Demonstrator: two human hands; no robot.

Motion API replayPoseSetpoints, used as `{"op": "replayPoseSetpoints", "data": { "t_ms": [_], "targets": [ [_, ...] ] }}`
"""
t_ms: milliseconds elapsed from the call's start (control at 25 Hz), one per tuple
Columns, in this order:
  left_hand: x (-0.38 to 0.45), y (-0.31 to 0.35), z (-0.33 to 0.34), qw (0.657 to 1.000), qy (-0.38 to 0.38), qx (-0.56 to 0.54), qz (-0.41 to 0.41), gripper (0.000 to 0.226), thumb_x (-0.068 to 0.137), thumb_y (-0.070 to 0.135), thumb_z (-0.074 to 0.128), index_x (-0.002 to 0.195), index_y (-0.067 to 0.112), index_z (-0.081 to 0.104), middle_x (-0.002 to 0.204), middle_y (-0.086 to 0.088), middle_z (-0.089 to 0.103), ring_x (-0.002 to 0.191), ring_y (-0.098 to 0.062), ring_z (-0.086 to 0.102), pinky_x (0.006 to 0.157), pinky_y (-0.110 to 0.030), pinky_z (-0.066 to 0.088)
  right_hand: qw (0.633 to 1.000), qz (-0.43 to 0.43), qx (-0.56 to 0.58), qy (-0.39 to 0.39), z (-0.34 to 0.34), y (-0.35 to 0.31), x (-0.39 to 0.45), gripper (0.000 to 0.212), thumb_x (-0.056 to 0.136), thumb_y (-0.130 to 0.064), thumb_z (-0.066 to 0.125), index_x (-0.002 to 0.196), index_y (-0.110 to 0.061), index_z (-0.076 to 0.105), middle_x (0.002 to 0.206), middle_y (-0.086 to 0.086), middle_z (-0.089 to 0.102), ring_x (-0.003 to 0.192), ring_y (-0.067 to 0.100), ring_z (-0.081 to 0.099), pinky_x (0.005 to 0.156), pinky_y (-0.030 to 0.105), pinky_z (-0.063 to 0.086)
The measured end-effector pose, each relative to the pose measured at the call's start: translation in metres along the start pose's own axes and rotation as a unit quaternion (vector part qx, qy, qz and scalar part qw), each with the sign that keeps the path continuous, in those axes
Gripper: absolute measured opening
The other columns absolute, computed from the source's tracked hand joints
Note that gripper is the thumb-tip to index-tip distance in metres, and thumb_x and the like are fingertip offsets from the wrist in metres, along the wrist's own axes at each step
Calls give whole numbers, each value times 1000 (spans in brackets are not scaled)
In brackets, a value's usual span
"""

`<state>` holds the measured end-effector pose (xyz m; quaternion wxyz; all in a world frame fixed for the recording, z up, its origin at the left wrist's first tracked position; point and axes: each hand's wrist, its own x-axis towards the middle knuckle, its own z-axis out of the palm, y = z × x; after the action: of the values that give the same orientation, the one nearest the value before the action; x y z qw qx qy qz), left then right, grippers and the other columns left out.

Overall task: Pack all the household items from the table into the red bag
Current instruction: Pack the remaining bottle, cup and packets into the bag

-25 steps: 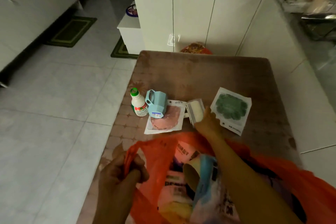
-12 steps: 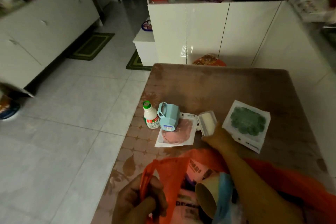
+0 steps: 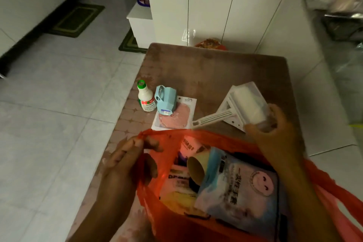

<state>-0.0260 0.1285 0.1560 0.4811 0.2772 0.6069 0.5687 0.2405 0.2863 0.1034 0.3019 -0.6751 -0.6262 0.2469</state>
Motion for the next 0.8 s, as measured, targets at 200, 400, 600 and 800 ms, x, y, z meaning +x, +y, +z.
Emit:
{"op": "replayPoseSetpoints", "data": {
  "t_ms": [200, 400, 600, 800],
  "targets": [
    [-11, 9, 17, 998, -21, 39, 48, 33, 94, 29, 41, 88, 12, 69, 66, -34, 50, 42, -17, 43, 43, -19, 39, 988, -145, -56, -11, -54, -22, -94, 74, 72, -55, 71, 136, -25, 48, 113, -5, 60, 99, -1, 60, 66, 16, 54],
    [-20, 8, 27, 992, -80, 52, 88, 30, 94, 32, 44, 89, 18, 71, 78, -22, 65, 43, -15, 43, 48, -16, 40, 939, -255, -219, -73, 14, -29, -161, 73, 65, -53, 80, 121, -19, 48, 111, 14, 66, 88, 33, 64, 67, 44, 56],
    [-26, 5, 21, 990, -99, 55, 84, 31, 94, 28, 43, 87, 16, 71, 92, -23, 68, 44, -9, 49, 52, -17, 46, 952, -247, -123, -133, 36, -23, -155, 65, 80, -77, 49, 127, -32, 44, 132, -2, 47, 114, 18, 49, 88, 39, 49],
    [-27, 4, 17, 989, -111, 64, 70, 30, 94, 30, 46, 84, 13, 69, 91, -44, 55, 44, -14, 46, 51, -23, 45, 949, -176, -74, -253, 59, -13, -157, 63, 89, -66, 41, 142, -39, 20, 148, -11, 26, 127, 14, 41, 95, 32, 43]
  ]
}}
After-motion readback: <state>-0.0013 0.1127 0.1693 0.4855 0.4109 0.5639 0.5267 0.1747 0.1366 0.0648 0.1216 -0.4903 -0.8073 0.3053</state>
